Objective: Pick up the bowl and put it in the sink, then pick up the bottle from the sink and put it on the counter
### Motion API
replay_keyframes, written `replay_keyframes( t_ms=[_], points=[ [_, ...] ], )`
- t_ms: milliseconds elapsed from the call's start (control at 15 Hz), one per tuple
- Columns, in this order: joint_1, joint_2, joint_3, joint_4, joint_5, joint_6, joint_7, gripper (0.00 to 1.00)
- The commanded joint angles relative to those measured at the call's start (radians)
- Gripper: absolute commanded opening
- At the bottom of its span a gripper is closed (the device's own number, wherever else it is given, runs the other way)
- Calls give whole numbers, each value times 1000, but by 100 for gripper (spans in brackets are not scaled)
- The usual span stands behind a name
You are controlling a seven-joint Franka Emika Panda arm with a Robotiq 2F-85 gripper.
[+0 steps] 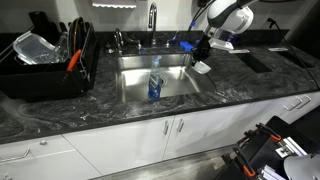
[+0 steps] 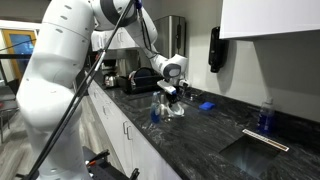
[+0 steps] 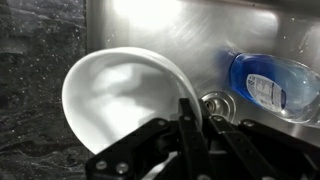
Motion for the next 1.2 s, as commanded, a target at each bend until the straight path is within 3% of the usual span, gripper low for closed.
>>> replay_keyframes(
  t_ms=[0,333,400,533,1133],
  points=[
    [-7,-2,9,1,5,-2,-11,9],
    [-13,-5,11,1,12,-2,-23,9],
    [-13,-5,11,1,12,-2,-23,2],
    [-2,23,28,13,14,23,-43,2],
    [95,156,41,22,-181,236,-18,2]
  ],
)
